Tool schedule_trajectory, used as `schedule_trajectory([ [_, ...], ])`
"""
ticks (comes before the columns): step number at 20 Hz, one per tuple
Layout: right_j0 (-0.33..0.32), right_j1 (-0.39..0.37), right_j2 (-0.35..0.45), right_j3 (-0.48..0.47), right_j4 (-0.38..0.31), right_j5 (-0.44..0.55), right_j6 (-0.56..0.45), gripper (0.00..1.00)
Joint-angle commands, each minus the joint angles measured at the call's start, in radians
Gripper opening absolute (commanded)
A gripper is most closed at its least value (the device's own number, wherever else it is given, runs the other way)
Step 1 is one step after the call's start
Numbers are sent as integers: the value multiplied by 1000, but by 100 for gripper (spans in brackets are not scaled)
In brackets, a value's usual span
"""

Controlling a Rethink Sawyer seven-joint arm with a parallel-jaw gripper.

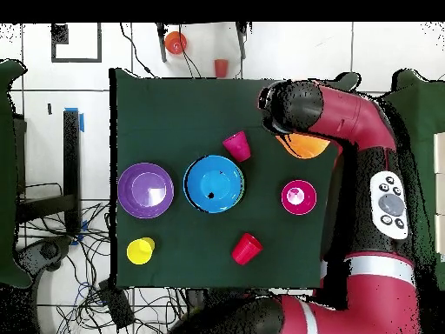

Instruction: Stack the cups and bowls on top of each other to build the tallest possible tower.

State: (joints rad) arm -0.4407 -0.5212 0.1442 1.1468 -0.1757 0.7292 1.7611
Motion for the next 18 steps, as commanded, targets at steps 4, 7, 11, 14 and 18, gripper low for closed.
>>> schedule_trajectory([
  [4, 102, -65, -76, -16, -97, 59, 30, 0],
  [7, 109, -72, -86, -36, -96, 82, 15, 0],
  [11, 132, -84, -124, -40, -98, 74, 43, 0],
  [14, 153, -96, -153, -47, -95, 77, 69, 0],
  [18, 180, -94, -190, -45, -98, 40, 98, 0],
])
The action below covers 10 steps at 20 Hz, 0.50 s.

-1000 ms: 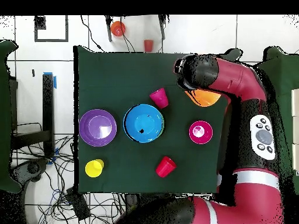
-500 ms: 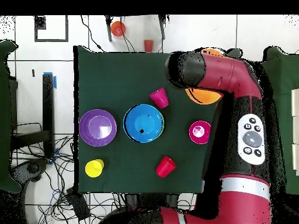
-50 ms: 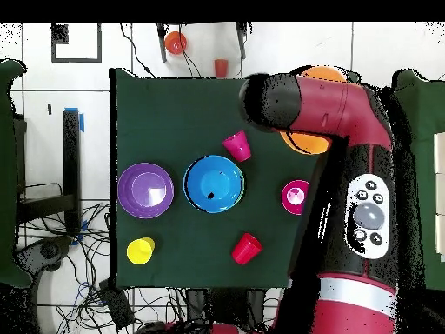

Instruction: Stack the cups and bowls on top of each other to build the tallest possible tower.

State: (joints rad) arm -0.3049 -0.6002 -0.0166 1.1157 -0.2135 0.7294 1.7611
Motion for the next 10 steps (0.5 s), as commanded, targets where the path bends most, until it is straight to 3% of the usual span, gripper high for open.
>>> schedule_trajectory([
  [1, 49, -13, -39, -17, -62, 24, 104, 0],
  [5, 66, 3, -70, -8, -52, -46, 148, 0],
  [10, 119, 11, -139, 15, -30, -67, 252, 0],
])
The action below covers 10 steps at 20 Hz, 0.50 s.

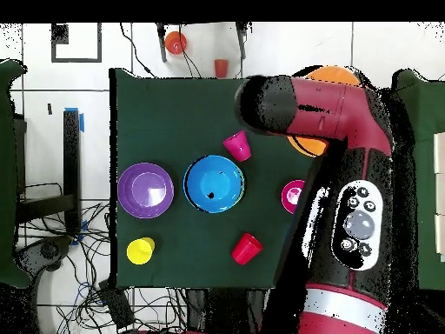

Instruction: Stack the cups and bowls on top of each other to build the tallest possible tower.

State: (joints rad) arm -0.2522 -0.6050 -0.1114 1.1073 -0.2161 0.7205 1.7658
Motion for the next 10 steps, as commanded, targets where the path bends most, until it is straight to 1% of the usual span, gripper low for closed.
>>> schedule_trajectory([
  [1, 77, 16, -58, 33, -21, -67, 268, 0],
  [4, 125, 30, -118, 46, -24, -115, 351, 0],
  [10, 203, 80, -230, 36, -21, -123, 476, 0],
])
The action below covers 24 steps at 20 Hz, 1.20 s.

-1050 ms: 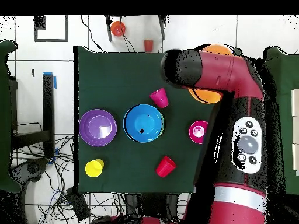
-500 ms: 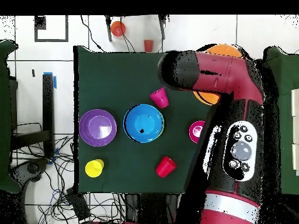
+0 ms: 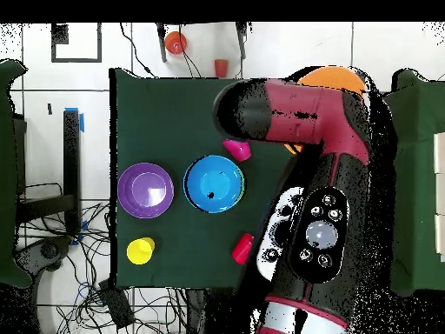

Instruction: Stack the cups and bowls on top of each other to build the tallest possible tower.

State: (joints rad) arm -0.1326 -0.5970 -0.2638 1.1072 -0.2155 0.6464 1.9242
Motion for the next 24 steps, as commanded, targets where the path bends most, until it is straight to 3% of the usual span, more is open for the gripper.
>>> schedule_trajectory([
  [1, 89, 75, -87, 37, -19, -51, 329, 0],
  [11, 144, 97, -149, 51, -41, -61, 400, 0],
  [24, 213, 120, -234, 54, -11, -30, 454, 0],
])
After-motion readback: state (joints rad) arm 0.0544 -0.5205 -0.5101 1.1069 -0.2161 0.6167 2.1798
